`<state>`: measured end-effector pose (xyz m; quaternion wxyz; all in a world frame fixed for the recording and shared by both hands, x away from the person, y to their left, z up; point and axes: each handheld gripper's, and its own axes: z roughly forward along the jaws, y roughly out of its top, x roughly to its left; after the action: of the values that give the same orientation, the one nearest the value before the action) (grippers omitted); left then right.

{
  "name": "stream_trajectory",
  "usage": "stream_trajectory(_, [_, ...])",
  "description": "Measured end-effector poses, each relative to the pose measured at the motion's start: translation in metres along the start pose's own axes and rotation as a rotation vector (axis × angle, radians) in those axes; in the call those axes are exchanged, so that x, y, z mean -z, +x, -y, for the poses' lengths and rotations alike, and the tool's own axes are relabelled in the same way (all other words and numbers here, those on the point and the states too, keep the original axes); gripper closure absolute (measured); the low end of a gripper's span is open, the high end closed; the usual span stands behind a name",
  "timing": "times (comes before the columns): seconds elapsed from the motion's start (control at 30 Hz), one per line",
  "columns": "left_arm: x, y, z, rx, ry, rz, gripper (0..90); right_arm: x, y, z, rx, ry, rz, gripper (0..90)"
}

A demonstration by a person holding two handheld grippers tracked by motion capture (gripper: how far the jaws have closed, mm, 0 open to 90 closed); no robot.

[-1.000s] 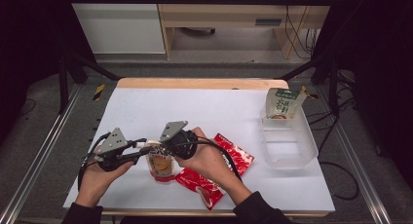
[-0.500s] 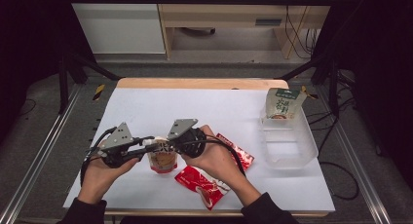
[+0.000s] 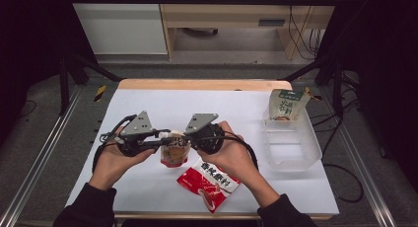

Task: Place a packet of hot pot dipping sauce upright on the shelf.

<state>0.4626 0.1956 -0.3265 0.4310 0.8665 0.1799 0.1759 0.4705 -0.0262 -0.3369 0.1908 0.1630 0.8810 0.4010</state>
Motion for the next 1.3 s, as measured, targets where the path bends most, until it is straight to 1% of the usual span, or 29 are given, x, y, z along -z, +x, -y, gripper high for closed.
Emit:
stream_trajectory(0.17, [-0.007, -0.003, -0.010, -0.022, 0.003, 0.019, 73.0, 0.011, -0.006, 0.003, 0.000, 0.013, 0.010, 83.3])
stream_trajectory(0.3, [-0.011, -0.004, -0.015, -0.030, 0.006, 0.027, 73.1, 0.020, -0.012, 0.003, 0.008, 0.034, 0.018, 79.3])
stream_trajectory(0.37, [-0.012, -0.004, -0.017, -0.031, 0.002, 0.030, 73.1, 0.023, -0.014, 0.002, 0.016, 0.051, 0.021, 74.7])
stream_trajectory(0.43, [-0.012, -0.004, -0.018, -0.035, 0.005, 0.031, 73.1, 0.026, -0.016, 0.001, 0.031, 0.069, 0.037, 70.1])
stream_trajectory(0.53, [-0.013, -0.004, -0.019, -0.038, 0.000, 0.033, 73.1, 0.030, -0.018, -0.001, 0.060, 0.094, 0.048, 59.3])
stream_trajectory(0.6, [-0.013, -0.004, -0.020, -0.039, -0.003, 0.036, 73.1, 0.031, -0.019, -0.002, 0.081, 0.114, 0.054, 55.2])
stream_trajectory(0.7, [-0.013, -0.004, -0.021, -0.039, -0.009, 0.042, 73.1, 0.033, -0.021, -0.003, 0.094, 0.127, 0.060, 49.6])
stream_trajectory(0.73, [-0.012, -0.004, -0.021, -0.040, -0.008, 0.044, 73.1, 0.033, -0.021, -0.003, 0.094, 0.138, 0.057, 47.2])
stream_trajectory(0.77, [-0.012, -0.004, -0.021, -0.042, -0.004, 0.045, 73.0, 0.032, -0.022, -0.004, 0.105, 0.150, 0.056, 44.9])
stream_trajectory(0.8, [-0.013, -0.004, -0.022, -0.043, -0.003, 0.047, 73.1, 0.032, -0.022, -0.004, 0.102, 0.164, 0.055, 42.3])
stream_trajectory(0.87, [-0.013, -0.005, -0.022, -0.046, -0.004, 0.047, 73.1, 0.030, -0.022, -0.004, 0.112, 0.190, 0.041, 37.6])
stream_trajectory(1.0, [-0.014, -0.006, -0.022, -0.057, -0.001, 0.057, 73.0, 0.027, -0.023, -0.005, 0.142, 0.217, 0.011, 29.9])
stream_trajectory(1.1, [-0.015, -0.008, -0.022, -0.064, 0.000, 0.069, 73.1, 0.027, -0.022, -0.007, 0.149, 0.241, -0.015, 25.3])
stream_trajectory(1.13, [-0.016, -0.009, -0.023, -0.066, 0.000, 0.072, 73.1, 0.027, -0.022, -0.008, 0.157, 0.245, -0.024, 24.0])
stream_trajectory(1.17, [-0.016, -0.009, -0.023, -0.073, 0.005, 0.076, 73.0, 0.026, -0.022, -0.008, 0.153, 0.243, -0.031, 23.7])
stream_trajectory(1.2, [-0.016, -0.010, -0.023, -0.067, -0.003, 0.078, 73.0, 0.026, -0.022, -0.009, 0.156, 0.249, -0.042, 23.7])
stream_trajectory(1.23, [-0.017, -0.010, -0.024, -0.076, 0.004, 0.083, 73.0, 0.026, -0.022, -0.009, 0.162, 0.252, -0.047, 23.7])
stream_trajectory(1.27, [-0.018, -0.011, -0.023, -0.072, -0.004, 0.085, 73.0, 0.026, -0.023, -0.010, 0.167, 0.256, -0.051, 24.2])
stream_trajectory(1.3, [-0.018, -0.012, -0.024, -0.077, -0.001, 0.087, 73.0, 0.026, -0.023, -0.010, 0.164, 0.262, -0.053, 26.0])
